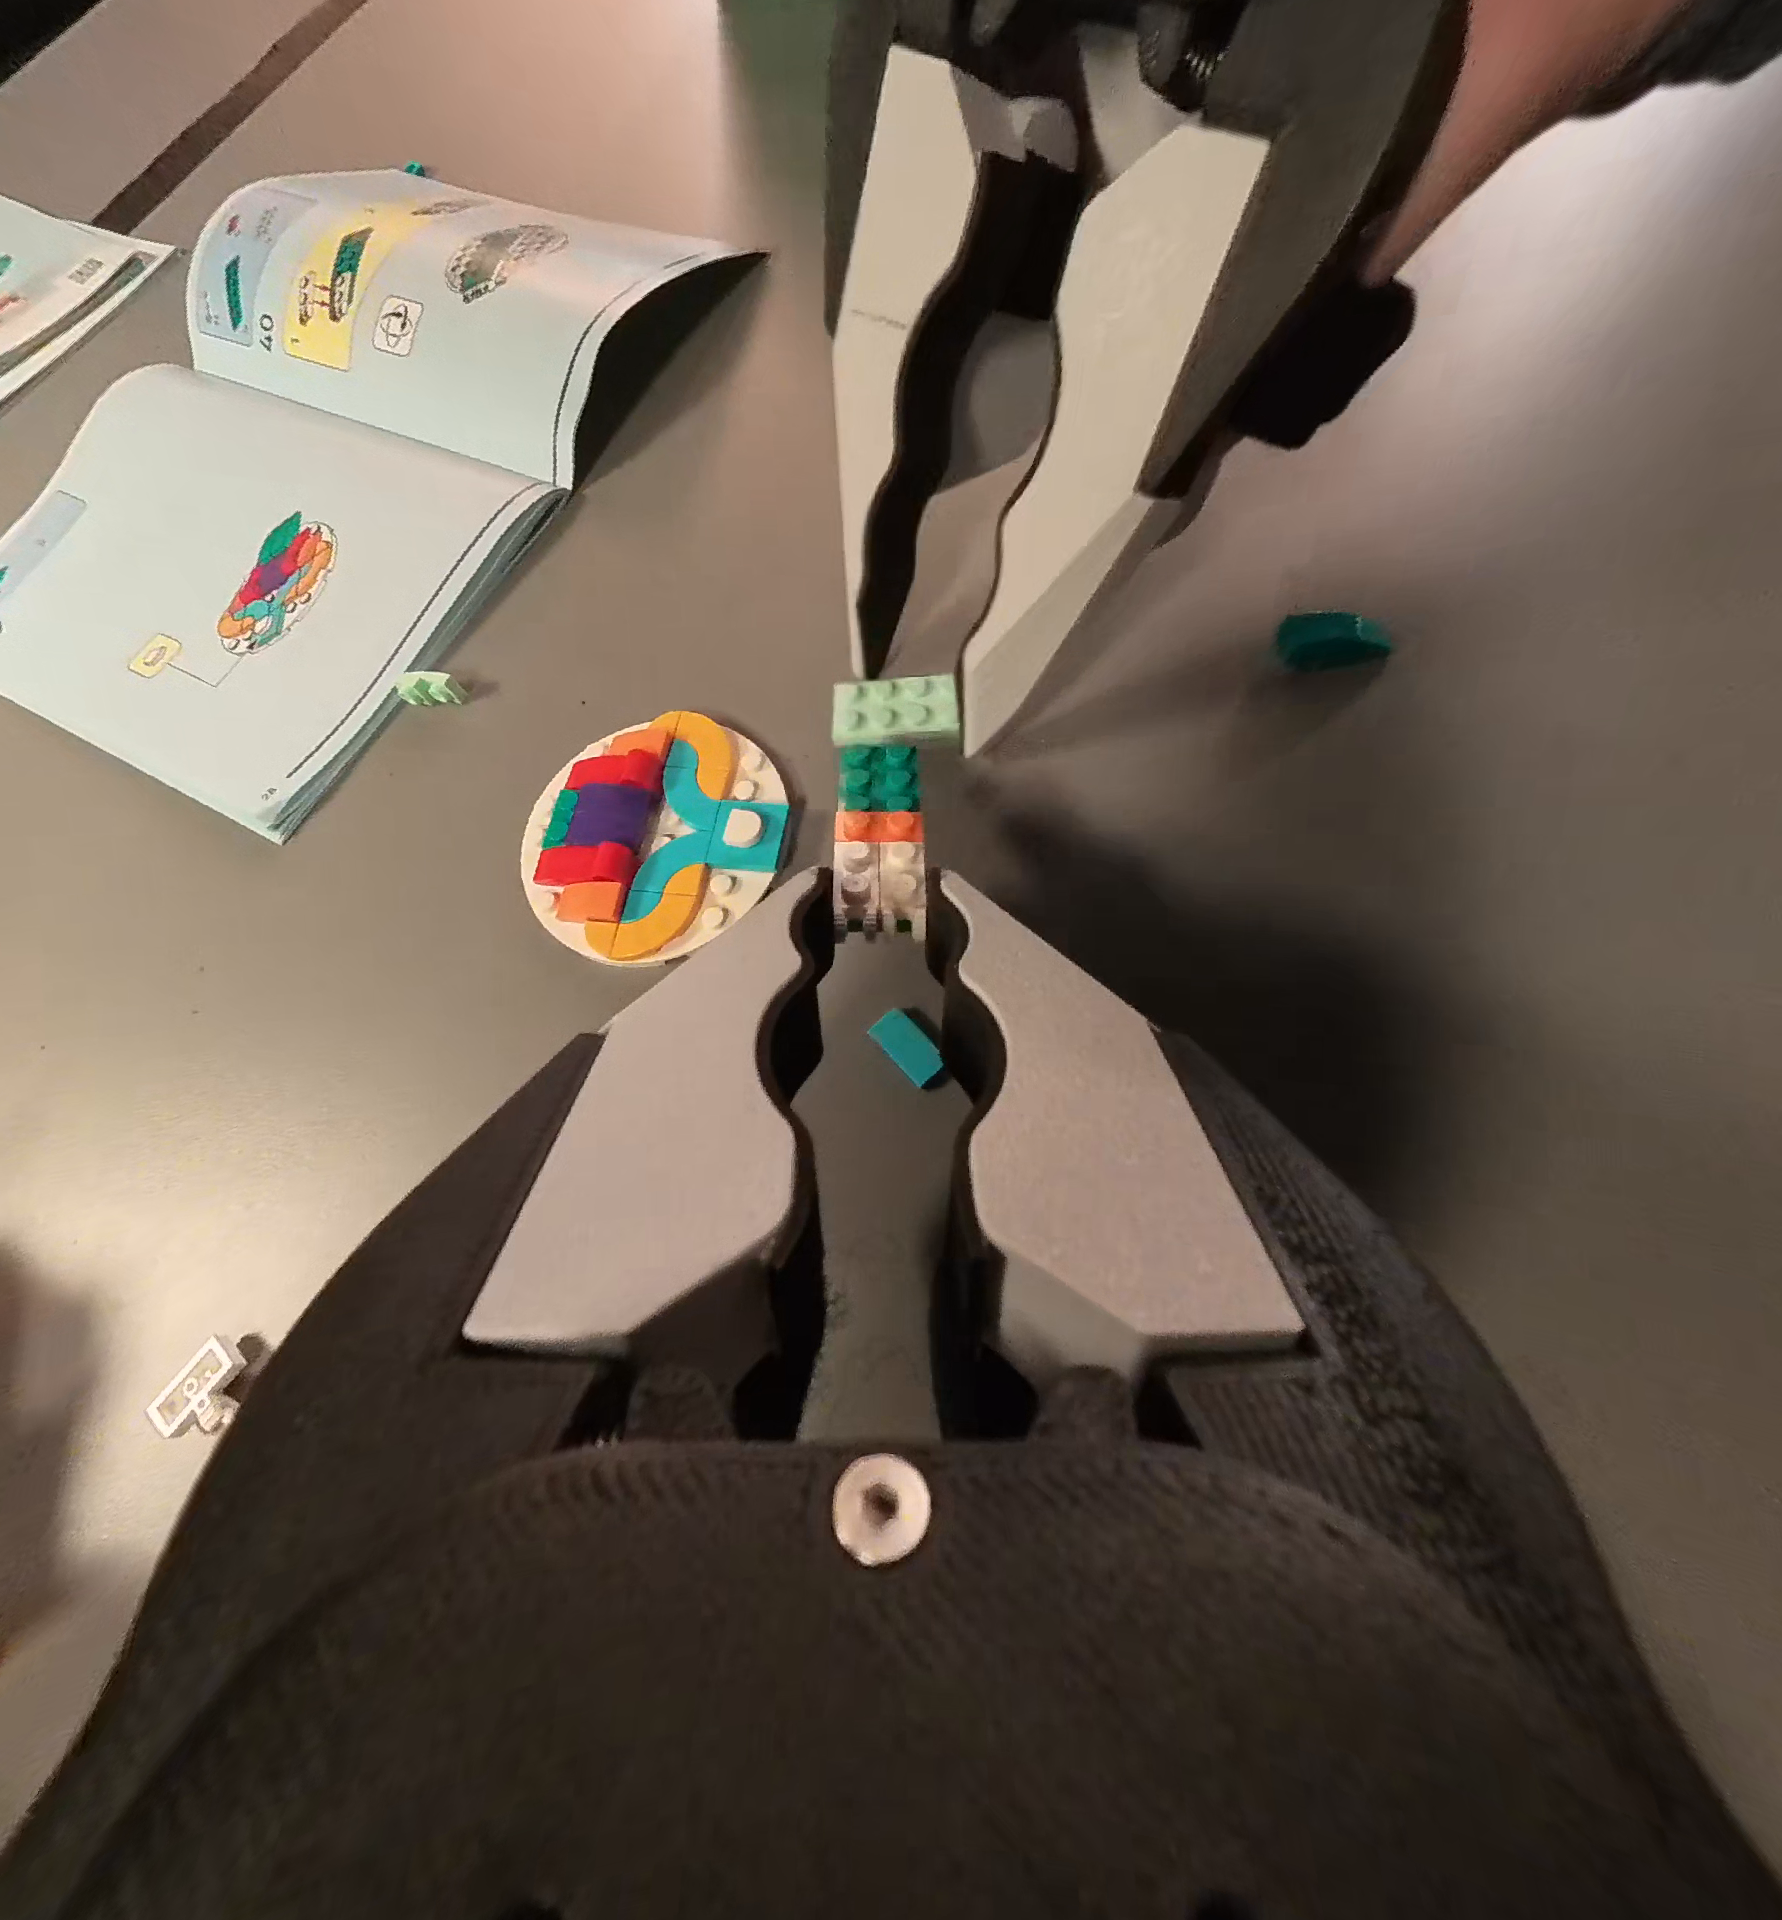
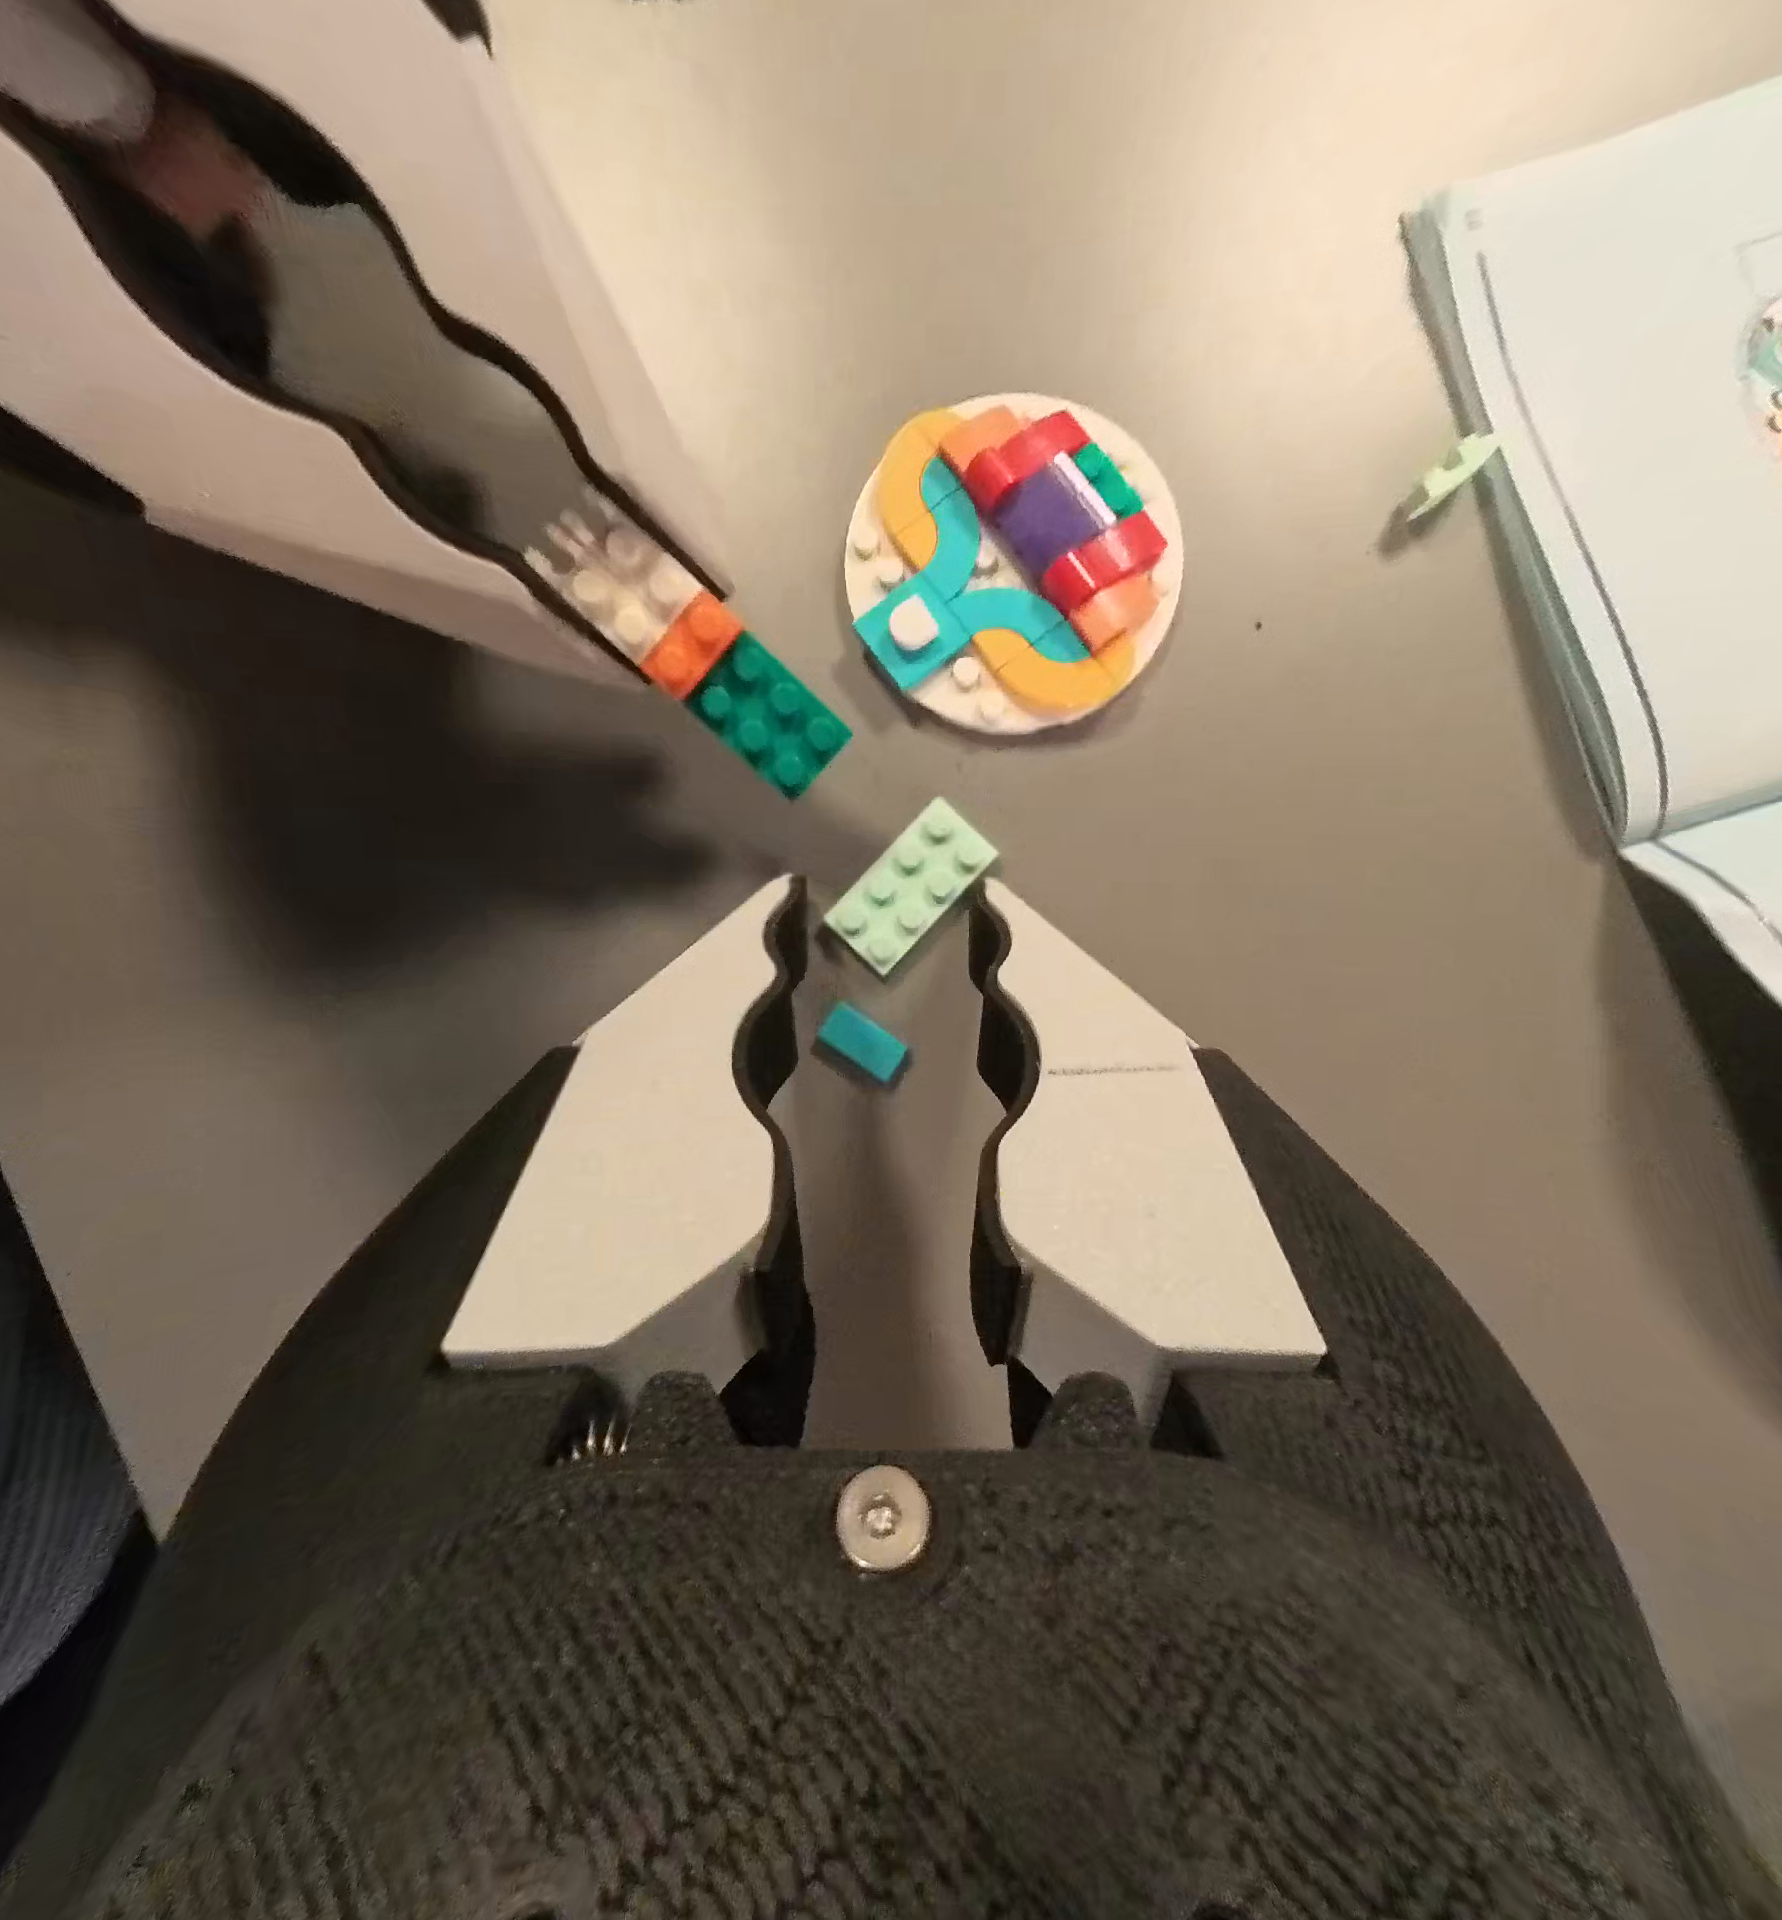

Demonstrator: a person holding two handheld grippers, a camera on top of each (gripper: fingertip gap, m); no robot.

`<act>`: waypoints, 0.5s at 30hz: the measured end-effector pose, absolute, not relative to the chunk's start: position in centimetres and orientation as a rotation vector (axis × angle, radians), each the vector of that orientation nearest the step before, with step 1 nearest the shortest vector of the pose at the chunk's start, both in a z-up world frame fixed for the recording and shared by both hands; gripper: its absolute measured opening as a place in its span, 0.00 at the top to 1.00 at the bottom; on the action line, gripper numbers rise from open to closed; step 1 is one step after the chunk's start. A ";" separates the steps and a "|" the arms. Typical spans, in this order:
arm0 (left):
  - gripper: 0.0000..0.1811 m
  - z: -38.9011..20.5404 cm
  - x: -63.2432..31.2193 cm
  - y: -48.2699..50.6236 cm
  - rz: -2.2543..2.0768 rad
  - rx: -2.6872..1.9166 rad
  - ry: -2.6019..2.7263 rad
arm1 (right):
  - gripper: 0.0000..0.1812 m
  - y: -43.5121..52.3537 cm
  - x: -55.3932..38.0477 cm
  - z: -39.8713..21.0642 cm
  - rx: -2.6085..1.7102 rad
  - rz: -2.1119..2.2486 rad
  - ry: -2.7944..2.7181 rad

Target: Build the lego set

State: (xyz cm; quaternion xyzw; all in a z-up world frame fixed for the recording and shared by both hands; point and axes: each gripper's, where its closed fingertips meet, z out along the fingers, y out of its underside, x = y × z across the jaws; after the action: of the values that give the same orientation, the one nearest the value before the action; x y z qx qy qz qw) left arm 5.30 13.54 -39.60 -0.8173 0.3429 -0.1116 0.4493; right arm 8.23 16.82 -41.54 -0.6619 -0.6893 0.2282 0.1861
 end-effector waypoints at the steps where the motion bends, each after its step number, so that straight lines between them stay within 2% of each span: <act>1: 0.92 -39.7 5.2 13.5 -0.270 -2.023 0.849 | 0.84 16.8 7.9 -41.5 -1.863 0.642 -1.936; 4: 0.92 -39.8 5.1 13.6 -0.264 -2.027 0.847 | 0.86 16.7 7.6 -41.6 -1.833 0.598 -1.955; 5: 0.92 -39.8 5.1 13.6 -0.266 -2.027 0.846 | 0.91 16.6 7.6 -41.7 -1.814 0.579 -1.978; 9: 0.92 -39.6 5.2 13.6 -0.268 -2.010 0.850 | 0.92 17.6 8.3 -41.2 -1.672 0.428 -2.102; 13: 0.92 -37.9 6.8 12.6 -0.433 -1.898 0.882 | 0.93 15.8 8.1 -37.3 -1.400 0.645 -2.215; 14: 0.92 -37.5 7.2 12.3 -0.483 -1.876 0.891 | 1.00 15.2 8.3 -36.3 -1.321 0.674 -2.250; 15: 0.92 -37.3 7.4 12.1 -0.511 -1.862 0.889 | 1.00 14.8 8.3 -35.3 -1.254 0.684 -2.259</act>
State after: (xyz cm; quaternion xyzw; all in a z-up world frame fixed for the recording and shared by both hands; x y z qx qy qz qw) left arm 7.42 12.11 -37.26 -0.7652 0.3656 -0.2099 0.4865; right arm 8.33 14.80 -35.32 -0.4563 -0.8221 0.2489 0.2324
